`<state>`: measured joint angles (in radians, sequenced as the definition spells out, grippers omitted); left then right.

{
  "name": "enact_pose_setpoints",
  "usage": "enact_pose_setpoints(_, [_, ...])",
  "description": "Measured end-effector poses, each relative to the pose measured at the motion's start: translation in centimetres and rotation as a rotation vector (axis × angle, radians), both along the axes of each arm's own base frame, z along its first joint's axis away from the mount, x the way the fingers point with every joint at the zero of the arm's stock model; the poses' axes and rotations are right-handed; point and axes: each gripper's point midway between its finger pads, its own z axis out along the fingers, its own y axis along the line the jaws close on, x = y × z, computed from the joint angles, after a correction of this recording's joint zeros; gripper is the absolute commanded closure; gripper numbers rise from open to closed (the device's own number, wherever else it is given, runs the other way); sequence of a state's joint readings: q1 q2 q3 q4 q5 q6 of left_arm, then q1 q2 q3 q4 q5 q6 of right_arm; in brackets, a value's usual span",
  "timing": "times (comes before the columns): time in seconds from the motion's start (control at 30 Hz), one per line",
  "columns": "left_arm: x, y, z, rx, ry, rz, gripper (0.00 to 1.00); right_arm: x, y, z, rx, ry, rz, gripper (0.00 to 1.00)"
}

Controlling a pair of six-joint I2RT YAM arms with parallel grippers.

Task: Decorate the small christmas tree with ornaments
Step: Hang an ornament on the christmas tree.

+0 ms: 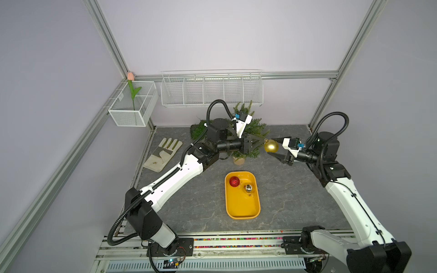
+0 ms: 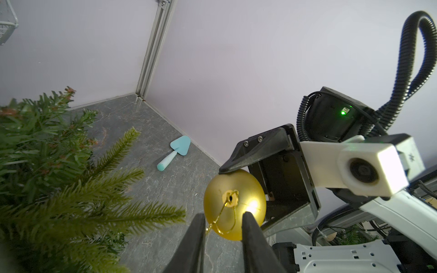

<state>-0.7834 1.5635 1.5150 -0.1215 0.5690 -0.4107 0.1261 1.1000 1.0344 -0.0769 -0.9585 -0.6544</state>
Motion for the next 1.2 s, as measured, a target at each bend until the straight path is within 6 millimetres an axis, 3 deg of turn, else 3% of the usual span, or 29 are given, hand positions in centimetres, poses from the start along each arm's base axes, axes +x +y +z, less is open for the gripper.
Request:
enact_pose_setpoints(0.13, [0.3, 0.1, -0.2, 0.006, 0.001, 0.018, 0.59, 0.0, 0.0, 0.0, 0.0, 0.0, 0.0, 0.45])
enact_pose_setpoints(0.23, [0.7, 0.3, -0.4, 0.009, 0.006, 0.031, 0.58, 0.0, 0.0, 0.0, 0.0, 0.0, 0.0, 0.45])
enact_pose_setpoints(0.37, [1.0, 0.6, -1.0, 0.012, 0.019, 0.032, 0.64, 0.0, 0.0, 0.0, 0.0, 0.0, 0.0, 0.45])
enact_pose_setpoints(0.87, [-0.5, 0.0, 0.1, -0.062, 0.02, -0.066, 0.85, 0.0, 0.0, 0.0, 0.0, 0.0, 0.0, 0.45])
enact_pose_setpoints(0.97, [-0.3, 0.0, 0.0, -0.058, 0.021, -0.056, 0.7, 0.0, 0.0, 0.0, 0.0, 0.0, 0.0, 0.45])
enact_pose_setpoints(1.2, [-0.1, 0.1, -0.9, -0.028, 0.032, -0.04, 0.7, 0.1, 0.0, 0.0, -0.001, 0.0, -0.004, 0.45])
